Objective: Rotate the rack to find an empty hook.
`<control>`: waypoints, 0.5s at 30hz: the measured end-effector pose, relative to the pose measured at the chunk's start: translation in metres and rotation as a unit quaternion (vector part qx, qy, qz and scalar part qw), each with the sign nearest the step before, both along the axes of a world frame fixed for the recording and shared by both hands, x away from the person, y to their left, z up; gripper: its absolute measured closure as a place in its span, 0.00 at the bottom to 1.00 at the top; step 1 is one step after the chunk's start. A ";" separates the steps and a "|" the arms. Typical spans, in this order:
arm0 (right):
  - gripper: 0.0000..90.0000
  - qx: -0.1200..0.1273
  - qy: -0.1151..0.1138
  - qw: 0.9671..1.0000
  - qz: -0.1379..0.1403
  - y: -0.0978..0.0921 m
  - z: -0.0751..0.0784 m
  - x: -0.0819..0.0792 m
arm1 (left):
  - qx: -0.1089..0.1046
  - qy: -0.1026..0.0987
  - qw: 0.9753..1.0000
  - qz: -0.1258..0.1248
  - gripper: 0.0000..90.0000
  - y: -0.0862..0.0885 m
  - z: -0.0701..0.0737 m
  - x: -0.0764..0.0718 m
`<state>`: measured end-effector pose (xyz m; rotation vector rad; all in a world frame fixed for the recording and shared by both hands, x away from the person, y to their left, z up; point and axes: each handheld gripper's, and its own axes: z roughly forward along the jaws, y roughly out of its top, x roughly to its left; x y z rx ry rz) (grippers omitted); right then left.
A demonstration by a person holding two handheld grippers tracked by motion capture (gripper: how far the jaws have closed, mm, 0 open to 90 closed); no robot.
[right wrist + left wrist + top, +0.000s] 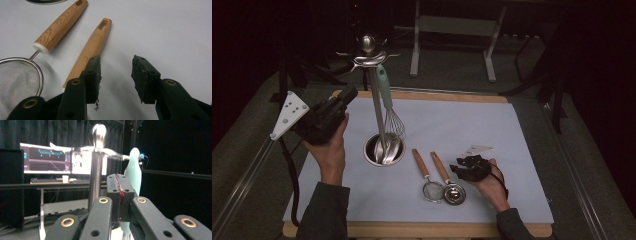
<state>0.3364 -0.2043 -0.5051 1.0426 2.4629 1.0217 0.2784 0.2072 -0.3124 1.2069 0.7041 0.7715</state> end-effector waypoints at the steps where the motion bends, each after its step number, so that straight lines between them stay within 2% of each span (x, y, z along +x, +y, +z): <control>1: 0.65 0.000 0.001 1.000 0.001 0.000 0.000 0.000 | -0.005 -0.004 1.000 -0.001 1.00 -0.001 0.002 0.001; 4: 0.65 0.006 0.003 1.000 0.000 -0.001 0.000 0.000 | -0.012 -0.010 1.000 -0.002 1.00 -0.002 0.009 0.004; 6: 0.65 0.007 0.004 1.000 -0.001 -0.001 0.000 0.000 | -0.008 -0.012 1.000 -0.002 1.00 -0.005 0.013 0.007; 15: 0.65 0.013 0.002 1.000 -0.002 -0.002 0.001 -0.001 | -0.001 -0.001 1.000 0.017 1.00 -0.006 0.021 0.016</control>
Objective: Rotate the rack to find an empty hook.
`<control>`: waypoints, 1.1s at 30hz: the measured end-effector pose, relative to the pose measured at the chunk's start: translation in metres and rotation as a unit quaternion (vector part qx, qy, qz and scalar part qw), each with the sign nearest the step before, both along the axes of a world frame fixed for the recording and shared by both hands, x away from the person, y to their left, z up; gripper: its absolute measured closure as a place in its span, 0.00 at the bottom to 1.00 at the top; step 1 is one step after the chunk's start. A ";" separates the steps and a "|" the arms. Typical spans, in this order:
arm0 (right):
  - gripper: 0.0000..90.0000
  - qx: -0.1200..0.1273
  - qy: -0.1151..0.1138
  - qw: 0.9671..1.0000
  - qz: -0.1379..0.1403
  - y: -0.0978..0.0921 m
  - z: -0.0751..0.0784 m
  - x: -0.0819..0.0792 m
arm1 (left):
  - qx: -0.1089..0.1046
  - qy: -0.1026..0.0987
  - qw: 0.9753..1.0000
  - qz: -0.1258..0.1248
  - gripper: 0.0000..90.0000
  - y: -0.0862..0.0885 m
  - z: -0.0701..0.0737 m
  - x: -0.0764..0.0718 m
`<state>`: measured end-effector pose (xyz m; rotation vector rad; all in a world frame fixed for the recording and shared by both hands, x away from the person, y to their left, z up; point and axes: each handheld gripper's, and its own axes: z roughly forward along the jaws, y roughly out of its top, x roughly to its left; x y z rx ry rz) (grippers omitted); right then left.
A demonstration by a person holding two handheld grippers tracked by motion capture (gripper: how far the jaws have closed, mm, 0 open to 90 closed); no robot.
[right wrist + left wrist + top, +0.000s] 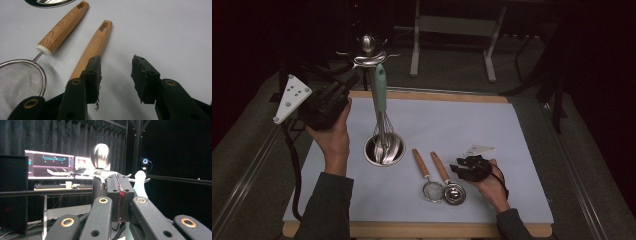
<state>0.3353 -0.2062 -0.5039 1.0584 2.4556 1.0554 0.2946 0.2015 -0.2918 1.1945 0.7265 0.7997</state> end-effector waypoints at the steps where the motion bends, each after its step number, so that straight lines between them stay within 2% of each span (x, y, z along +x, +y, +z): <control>1: 0.65 0.000 0.000 1.000 0.000 0.000 0.000 0.000 | -0.002 0.002 1.000 0.002 1.00 0.001 0.000 0.001; 10: 0.66 0.001 0.000 1.000 0.000 -0.001 -0.001 0.000 | -0.016 0.020 0.999 0.027 1.00 0.013 0.003 0.012; 18: 0.66 -0.003 0.002 1.000 0.006 0.002 -0.002 -0.001 | -0.013 0.037 0.998 0.051 1.00 0.017 0.008 0.024; 27: 0.66 0.000 0.001 1.000 0.005 0.001 -0.001 -0.001 | -0.014 0.055 0.997 0.059 1.00 0.018 0.012 0.035; 33: 0.66 0.001 -0.001 1.000 0.004 0.000 0.000 -0.001 | -0.011 0.060 0.996 0.061 1.00 0.018 0.013 0.038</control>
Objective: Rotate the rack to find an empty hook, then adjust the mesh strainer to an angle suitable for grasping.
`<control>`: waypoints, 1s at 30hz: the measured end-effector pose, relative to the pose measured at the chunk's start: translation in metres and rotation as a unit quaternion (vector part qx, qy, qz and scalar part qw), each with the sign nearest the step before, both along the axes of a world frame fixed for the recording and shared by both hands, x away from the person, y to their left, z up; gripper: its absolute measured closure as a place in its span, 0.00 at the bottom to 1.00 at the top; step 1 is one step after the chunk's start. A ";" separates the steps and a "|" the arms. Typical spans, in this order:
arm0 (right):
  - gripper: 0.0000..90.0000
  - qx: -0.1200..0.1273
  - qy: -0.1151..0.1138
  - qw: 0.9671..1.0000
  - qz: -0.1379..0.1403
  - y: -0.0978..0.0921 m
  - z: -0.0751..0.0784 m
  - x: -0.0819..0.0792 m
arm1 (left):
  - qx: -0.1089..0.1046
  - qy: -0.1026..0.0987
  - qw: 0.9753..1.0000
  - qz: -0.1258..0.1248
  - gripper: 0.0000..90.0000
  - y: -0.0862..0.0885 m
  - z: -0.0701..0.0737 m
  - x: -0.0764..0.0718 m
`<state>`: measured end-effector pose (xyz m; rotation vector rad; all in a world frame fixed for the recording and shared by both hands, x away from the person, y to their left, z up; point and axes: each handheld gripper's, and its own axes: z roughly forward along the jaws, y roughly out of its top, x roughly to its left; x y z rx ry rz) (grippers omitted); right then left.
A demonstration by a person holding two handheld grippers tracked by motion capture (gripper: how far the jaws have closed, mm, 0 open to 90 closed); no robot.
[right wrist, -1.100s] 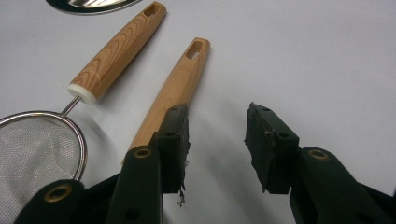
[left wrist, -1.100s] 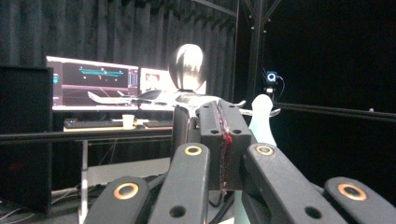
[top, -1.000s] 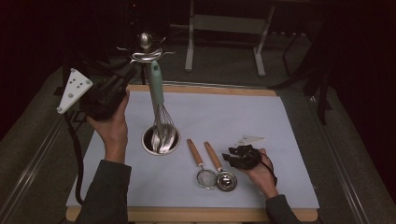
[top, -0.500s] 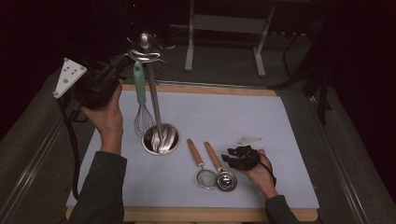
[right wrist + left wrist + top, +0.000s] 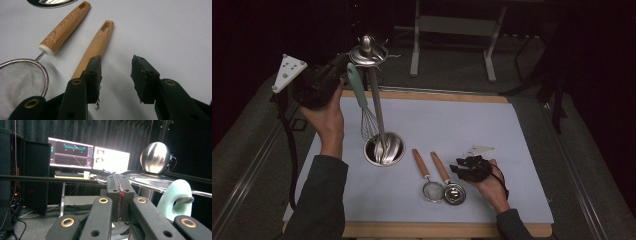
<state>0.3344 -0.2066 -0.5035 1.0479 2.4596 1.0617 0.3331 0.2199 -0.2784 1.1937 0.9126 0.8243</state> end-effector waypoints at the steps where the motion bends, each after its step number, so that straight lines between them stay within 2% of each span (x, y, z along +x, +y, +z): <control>1: 0.66 0.000 0.000 1.000 0.000 0.000 0.000 0.000 | -0.002 0.001 1.000 -0.001 1.00 0.000 0.000 0.001; 9: 0.66 0.001 0.001 1.000 -0.001 -0.001 0.001 0.000 | 0.001 0.004 1.000 0.000 1.00 0.001 0.001 0.002; 19: 0.65 -0.001 -0.004 1.000 -0.004 -0.004 0.003 0.000 | 0.006 -0.010 1.000 0.007 1.00 0.005 -0.002 -0.005; 22: 0.65 -0.001 -0.005 1.000 -0.003 -0.004 0.003 0.000 | 0.004 -0.002 1.000 0.012 1.00 0.008 -0.006 -0.005; 30: 0.65 0.001 -0.004 1.000 -0.001 -0.003 0.004 -0.001 | 0.004 0.000 1.000 0.012 0.99 0.015 -0.016 -0.010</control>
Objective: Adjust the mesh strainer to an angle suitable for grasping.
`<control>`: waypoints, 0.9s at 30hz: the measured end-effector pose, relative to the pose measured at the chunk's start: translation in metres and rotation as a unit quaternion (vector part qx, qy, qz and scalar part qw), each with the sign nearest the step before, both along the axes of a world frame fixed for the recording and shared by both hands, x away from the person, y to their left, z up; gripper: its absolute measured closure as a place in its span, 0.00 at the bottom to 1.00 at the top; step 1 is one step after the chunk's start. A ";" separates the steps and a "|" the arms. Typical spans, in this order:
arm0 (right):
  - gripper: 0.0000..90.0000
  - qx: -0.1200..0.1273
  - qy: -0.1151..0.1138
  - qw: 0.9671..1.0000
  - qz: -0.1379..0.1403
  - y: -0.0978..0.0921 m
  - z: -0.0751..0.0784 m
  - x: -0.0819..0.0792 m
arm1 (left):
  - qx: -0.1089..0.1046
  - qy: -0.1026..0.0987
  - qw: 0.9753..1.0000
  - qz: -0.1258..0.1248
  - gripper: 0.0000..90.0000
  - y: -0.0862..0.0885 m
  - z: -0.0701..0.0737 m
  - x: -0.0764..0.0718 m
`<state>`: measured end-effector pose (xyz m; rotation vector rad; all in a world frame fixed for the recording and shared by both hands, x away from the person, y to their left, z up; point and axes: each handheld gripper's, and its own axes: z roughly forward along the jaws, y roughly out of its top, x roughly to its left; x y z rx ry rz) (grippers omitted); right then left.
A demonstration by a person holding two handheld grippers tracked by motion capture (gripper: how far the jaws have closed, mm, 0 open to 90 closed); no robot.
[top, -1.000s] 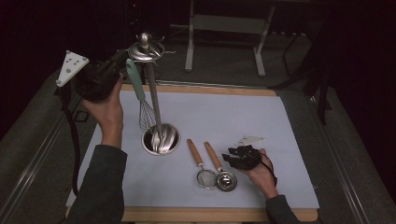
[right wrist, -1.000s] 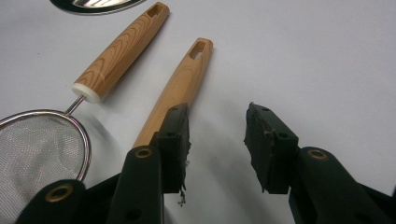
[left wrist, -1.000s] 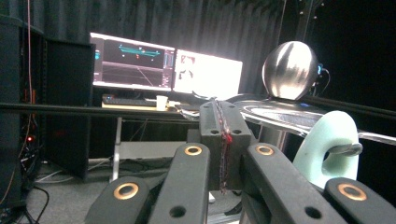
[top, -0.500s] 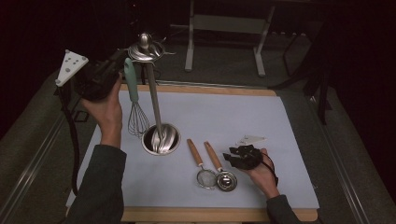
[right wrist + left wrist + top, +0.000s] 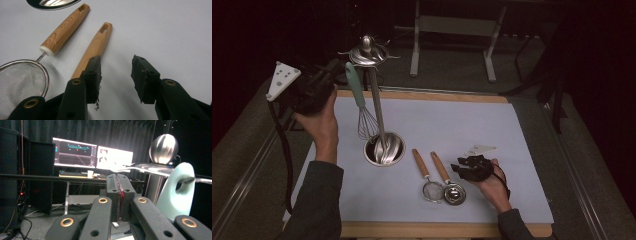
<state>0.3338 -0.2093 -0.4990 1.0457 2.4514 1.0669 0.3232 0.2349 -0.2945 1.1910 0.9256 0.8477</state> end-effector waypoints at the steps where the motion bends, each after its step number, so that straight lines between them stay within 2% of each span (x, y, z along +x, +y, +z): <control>1: 0.65 0.000 0.001 1.000 0.000 0.000 0.000 0.000 | -0.001 0.001 1.000 0.000 0.99 0.001 -0.002 -0.001; 11: 0.65 -0.001 0.001 1.000 0.002 0.001 0.001 -0.001 | -0.004 0.011 1.000 -0.006 0.96 0.009 -0.025 -0.008; 15: 0.65 0.002 0.002 1.000 0.001 0.001 0.001 -0.001 | 0.004 0.015 1.000 -0.006 0.95 0.009 -0.039 -0.012; 19: 0.65 0.002 0.002 1.000 0.002 0.002 0.001 -0.002 | 0.000 0.026 1.000 -0.006 0.95 0.012 -0.054 -0.015; 27: 0.65 0.002 0.002 1.000 0.002 0.001 0.001 -0.001 | 0.014 0.051 0.999 -0.001 0.94 0.016 -0.079 -0.015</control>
